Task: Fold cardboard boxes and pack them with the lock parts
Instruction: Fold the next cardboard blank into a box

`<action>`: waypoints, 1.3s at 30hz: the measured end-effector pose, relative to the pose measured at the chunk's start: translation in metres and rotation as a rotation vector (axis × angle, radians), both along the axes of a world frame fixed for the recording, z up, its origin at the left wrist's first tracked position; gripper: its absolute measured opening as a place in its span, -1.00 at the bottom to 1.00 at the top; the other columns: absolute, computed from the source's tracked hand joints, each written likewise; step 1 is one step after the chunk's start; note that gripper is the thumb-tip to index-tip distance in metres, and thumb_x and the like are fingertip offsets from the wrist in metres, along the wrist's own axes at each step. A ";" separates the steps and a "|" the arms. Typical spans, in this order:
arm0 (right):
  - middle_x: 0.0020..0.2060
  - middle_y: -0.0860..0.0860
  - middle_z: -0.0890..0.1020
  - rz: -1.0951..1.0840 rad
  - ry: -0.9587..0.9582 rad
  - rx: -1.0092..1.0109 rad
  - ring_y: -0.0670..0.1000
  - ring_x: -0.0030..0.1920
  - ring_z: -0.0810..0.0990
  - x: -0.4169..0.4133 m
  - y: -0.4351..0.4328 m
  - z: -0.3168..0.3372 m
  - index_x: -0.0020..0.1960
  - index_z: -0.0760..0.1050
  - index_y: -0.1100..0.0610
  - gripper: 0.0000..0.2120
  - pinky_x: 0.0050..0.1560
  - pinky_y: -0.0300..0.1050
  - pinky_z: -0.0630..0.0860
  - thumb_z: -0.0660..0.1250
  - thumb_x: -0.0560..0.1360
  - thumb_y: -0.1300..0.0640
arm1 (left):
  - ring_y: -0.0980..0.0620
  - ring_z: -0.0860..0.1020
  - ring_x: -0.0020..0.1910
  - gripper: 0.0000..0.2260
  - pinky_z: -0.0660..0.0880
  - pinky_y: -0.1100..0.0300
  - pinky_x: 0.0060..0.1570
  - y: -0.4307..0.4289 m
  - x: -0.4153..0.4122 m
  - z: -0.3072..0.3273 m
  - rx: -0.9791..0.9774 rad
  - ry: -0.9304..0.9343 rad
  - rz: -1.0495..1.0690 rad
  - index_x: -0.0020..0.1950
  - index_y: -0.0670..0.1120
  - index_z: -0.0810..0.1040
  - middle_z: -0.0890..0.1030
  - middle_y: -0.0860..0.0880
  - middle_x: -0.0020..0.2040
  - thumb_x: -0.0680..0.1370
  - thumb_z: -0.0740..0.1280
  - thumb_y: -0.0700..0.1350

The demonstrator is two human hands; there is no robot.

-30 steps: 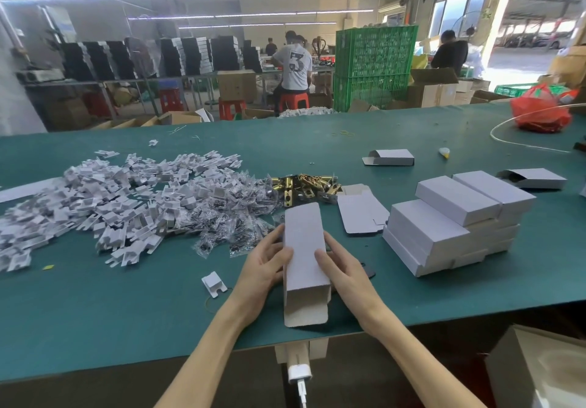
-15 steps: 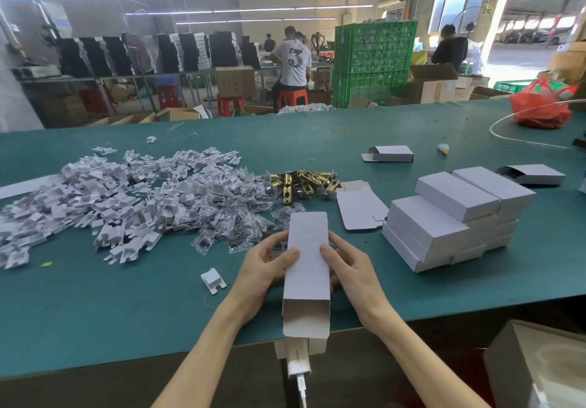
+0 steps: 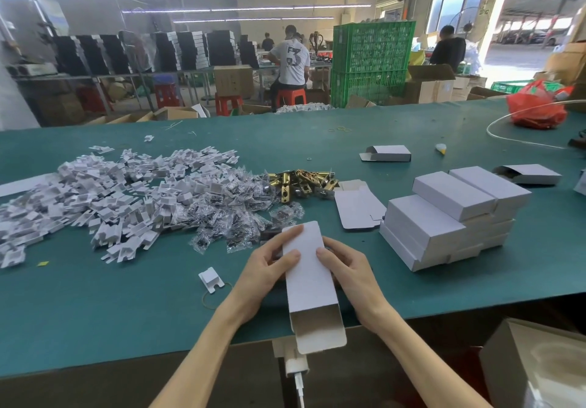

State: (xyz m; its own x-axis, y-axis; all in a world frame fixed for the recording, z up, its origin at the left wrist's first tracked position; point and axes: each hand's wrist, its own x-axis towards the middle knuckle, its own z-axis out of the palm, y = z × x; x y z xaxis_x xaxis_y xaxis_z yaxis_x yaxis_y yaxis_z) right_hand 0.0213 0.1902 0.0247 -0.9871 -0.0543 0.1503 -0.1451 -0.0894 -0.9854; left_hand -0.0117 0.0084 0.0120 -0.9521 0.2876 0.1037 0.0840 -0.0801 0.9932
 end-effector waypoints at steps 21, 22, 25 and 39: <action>-0.11 0.05 0.72 -0.019 -0.082 -0.044 0.07 -0.19 0.71 -0.006 0.007 -0.006 0.24 0.49 0.03 -0.75 -0.29 -0.17 0.60 0.39 0.59 0.04 | -0.05 0.63 0.23 -0.58 0.61 0.03 0.20 0.001 0.001 0.002 0.007 0.024 -0.022 0.41 0.20 0.58 0.65 0.00 0.31 0.55 0.45 0.01; -0.11 0.05 0.72 -0.020 -0.082 -0.045 0.07 -0.19 0.71 -0.006 0.007 -0.007 0.23 0.49 0.03 -0.76 -0.29 -0.17 0.60 0.39 0.59 0.04 | -0.04 0.63 0.22 -0.58 0.61 0.04 0.19 0.001 0.001 0.002 0.006 0.027 -0.022 0.42 0.20 0.58 0.64 0.00 0.32 0.55 0.45 0.00; -0.11 0.05 0.72 -0.017 -0.082 -0.041 0.08 -0.18 0.72 -0.007 0.006 -0.008 0.23 0.49 0.03 -0.76 -0.28 -0.15 0.61 0.39 0.59 0.04 | -0.01 0.64 0.20 -0.58 0.60 0.08 0.17 0.000 0.001 0.002 0.014 0.016 -0.034 0.43 0.20 0.57 0.65 0.01 0.31 0.56 0.43 -0.01; 0.03 -0.17 0.70 -0.036 -0.103 0.046 -0.17 0.03 0.66 -0.007 0.006 -0.002 0.28 0.59 -0.11 -0.51 -0.10 -0.39 0.47 0.24 0.47 -0.32 | 0.03 0.60 0.02 -0.61 0.63 0.09 0.04 -0.004 -0.009 -0.008 0.131 0.024 0.173 0.37 0.18 0.62 0.68 -0.03 0.11 0.53 0.46 0.00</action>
State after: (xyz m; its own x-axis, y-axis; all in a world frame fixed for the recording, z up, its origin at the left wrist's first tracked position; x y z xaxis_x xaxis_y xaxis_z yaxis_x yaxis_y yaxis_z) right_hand 0.0140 0.1959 0.0224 -0.9986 -0.0230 0.0466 -0.0457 -0.0402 -0.9981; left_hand -0.0204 0.0040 0.0036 -0.9829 0.1027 0.1531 0.1316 -0.1904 0.9728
